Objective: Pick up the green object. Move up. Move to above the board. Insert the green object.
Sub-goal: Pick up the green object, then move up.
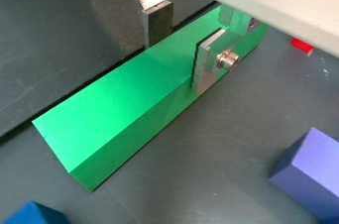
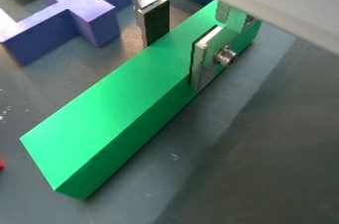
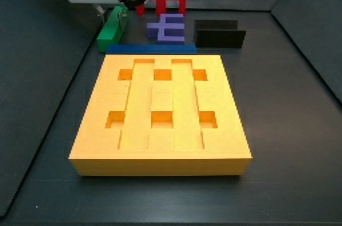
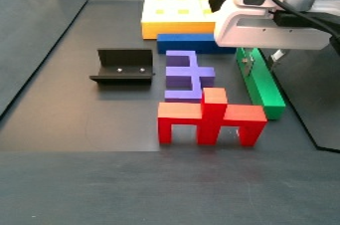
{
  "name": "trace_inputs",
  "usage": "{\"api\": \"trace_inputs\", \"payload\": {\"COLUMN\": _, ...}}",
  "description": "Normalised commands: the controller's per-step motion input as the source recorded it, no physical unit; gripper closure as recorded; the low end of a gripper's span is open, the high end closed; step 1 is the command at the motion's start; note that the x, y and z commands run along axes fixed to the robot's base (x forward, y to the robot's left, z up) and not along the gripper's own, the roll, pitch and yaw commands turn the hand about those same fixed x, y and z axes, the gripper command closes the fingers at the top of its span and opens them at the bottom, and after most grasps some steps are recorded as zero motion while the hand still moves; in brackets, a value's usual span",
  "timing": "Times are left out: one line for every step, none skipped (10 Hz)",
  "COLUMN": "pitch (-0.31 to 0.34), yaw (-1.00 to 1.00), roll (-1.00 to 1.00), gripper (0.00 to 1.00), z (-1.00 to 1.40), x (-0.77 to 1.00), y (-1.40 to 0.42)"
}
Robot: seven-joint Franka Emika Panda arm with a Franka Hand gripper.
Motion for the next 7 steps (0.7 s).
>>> {"api": "trace_inputs", "payload": {"pitch": 0.0, "yaw": 0.0, "roll": 0.0, "gripper": 1.0, "z": 0.0, "x": 0.0, "y": 0.0}}
{"api": "trace_inputs", "payload": {"pitch": 0.0, "yaw": 0.0, "roll": 0.0, "gripper": 1.0, "z": 0.0, "x": 0.0, "y": 0.0}}
{"api": "trace_inputs", "payload": {"pitch": 0.0, "yaw": 0.0, "roll": 0.0, "gripper": 1.0, "z": 0.0, "x": 0.0, "y": 0.0}}
{"api": "trace_inputs", "payload": {"pitch": 0.0, "yaw": 0.0, "roll": 0.0, "gripper": 1.0, "z": 0.0, "x": 0.0, "y": 0.0}}
{"api": "trace_inputs", "payload": {"pitch": 0.0, "yaw": 0.0, "roll": 0.0, "gripper": 1.0, "z": 0.83, "x": 0.0, "y": 0.0}}
{"api": "trace_inputs", "payload": {"pitch": 0.016, "yaw": -0.01, "roll": -0.01, "gripper": 1.0, "z": 0.82, "x": 0.03, "y": -0.05}}
{"api": "trace_inputs", "payload": {"pitch": 0.079, "yaw": -0.01, "roll": 0.0, "gripper": 1.0, "z": 0.67, "x": -0.02, "y": -0.04}}
